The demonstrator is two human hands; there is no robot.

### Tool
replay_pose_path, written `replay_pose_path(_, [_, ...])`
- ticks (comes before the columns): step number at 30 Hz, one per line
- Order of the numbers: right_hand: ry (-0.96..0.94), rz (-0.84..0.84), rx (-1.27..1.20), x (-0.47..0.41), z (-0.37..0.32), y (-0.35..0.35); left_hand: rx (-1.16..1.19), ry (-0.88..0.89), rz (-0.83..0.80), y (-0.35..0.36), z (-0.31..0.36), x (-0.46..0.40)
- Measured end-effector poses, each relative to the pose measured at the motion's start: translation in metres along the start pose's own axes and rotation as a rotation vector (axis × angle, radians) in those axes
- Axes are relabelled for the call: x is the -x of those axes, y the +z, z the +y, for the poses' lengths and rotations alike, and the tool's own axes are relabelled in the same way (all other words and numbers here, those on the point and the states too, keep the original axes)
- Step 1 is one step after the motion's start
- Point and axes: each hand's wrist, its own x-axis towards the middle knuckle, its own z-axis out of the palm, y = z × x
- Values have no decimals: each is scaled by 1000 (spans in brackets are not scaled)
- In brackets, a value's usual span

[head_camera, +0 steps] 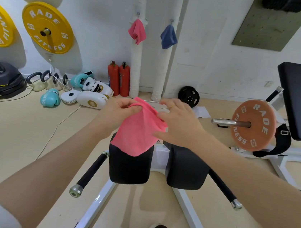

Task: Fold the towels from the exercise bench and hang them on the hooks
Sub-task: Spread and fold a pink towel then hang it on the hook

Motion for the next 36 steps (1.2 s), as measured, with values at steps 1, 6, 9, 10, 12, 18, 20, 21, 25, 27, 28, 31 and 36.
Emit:
replay_pose_path(1, [-34, 184, -39, 2, -7, 4, 6, 6, 1, 1, 2, 0])
replay_pose_path(6, [101, 30, -695, -6, -26, 14, 123, 20, 42, -1, 3, -1])
replay_pose_path(9, [8, -24, -670, -10, -18, 17, 60, 11, 107, -8, -3, -1])
replay_pose_path(10, [10, -33, -718, -11, -15, 12, 18, 2, 115, -10, -6, 0])
replay_pose_path(12, [29, -108, -861, -12, -10, 0, -52, -22, 115, -16, -12, 1])
replay_pose_path(18, [0, -699, -492, -15, -2, -12, -158, -65, -68, -10, -17, 6])
replay_pose_path(20, [17, -619, -290, -16, -4, -9, -150, -65, -98, -7, -17, 6])
replay_pose_path(21, [32, -575, -274, -16, -4, -7, -145, -71, -96, -6, -17, 5])
replay_pose_path(25, [50, -521, -384, -17, 1, -5, -233, -114, -88, -5, -18, 2])
replay_pose_path(27, [61, -486, -520, -18, 5, -3, -220, -129, -78, -5, -20, 2])
replay_pose_path(28, [69, -450, -580, -17, 7, -2, -198, -130, -65, -5, -20, 3])
replay_pose_path(31, [118, -314, -805, -12, 11, 1, -129, -114, -4, -4, -20, 3])
replay_pose_path(36, [11, -247, -610, -5, 21, 6, -22, -83, 20, -3, -14, 2])
